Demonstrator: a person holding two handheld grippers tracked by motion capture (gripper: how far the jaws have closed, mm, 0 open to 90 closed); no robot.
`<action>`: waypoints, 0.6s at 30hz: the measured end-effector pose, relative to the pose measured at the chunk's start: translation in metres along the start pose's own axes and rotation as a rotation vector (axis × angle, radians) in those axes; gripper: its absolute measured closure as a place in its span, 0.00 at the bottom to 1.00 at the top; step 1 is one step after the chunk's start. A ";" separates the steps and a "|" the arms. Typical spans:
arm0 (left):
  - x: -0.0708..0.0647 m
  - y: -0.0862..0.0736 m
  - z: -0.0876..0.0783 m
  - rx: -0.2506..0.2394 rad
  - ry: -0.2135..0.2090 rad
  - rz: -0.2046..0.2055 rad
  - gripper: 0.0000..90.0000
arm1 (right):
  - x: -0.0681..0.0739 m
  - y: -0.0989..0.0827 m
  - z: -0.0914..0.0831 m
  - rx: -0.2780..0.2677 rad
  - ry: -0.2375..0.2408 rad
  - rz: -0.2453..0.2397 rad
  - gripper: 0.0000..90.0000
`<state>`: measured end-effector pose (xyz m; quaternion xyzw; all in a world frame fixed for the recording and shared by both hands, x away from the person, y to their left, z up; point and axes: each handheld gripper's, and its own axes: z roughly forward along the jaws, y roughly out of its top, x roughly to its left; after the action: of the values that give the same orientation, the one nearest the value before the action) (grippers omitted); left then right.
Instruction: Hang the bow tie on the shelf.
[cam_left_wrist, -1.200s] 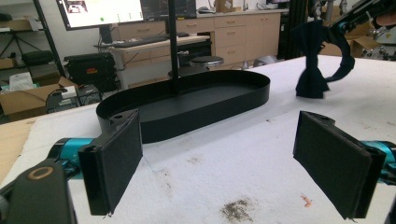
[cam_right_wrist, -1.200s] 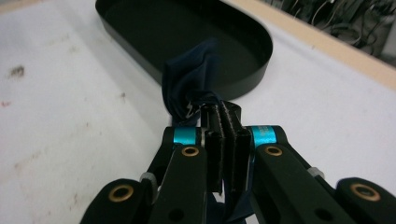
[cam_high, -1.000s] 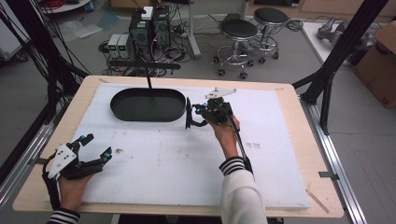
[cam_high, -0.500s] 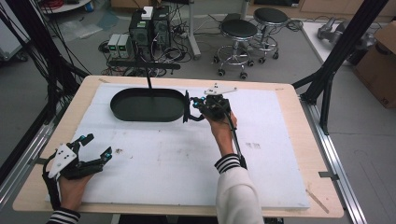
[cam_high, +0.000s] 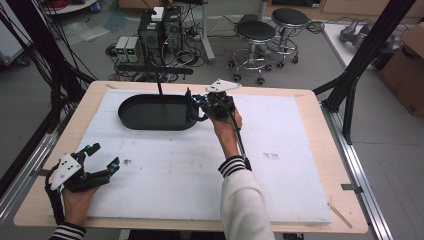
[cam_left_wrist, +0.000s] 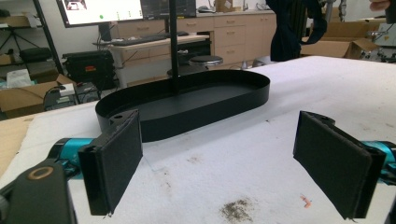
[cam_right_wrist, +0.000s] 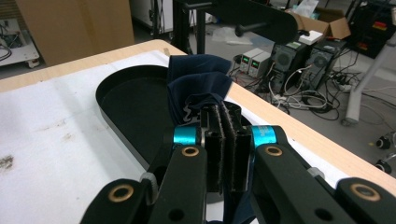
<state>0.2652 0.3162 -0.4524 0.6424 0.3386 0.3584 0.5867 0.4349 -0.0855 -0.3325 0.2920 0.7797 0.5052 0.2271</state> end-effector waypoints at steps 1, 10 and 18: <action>0.000 0.000 0.000 0.000 0.000 0.000 0.18 | 0.001 0.002 0.001 -0.005 -0.002 -0.014 0.98; 0.000 0.000 0.000 -0.003 -0.002 -0.006 0.18 | 0.003 0.021 0.010 -0.026 0.005 -0.017 0.98; 0.001 0.000 0.000 -0.002 -0.002 -0.008 0.18 | 0.003 0.030 0.018 -0.046 0.015 -0.002 0.98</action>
<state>0.2655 0.3169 -0.4525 0.6408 0.3401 0.3556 0.5893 0.4506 -0.0622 -0.3123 0.2821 0.7700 0.5249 0.2282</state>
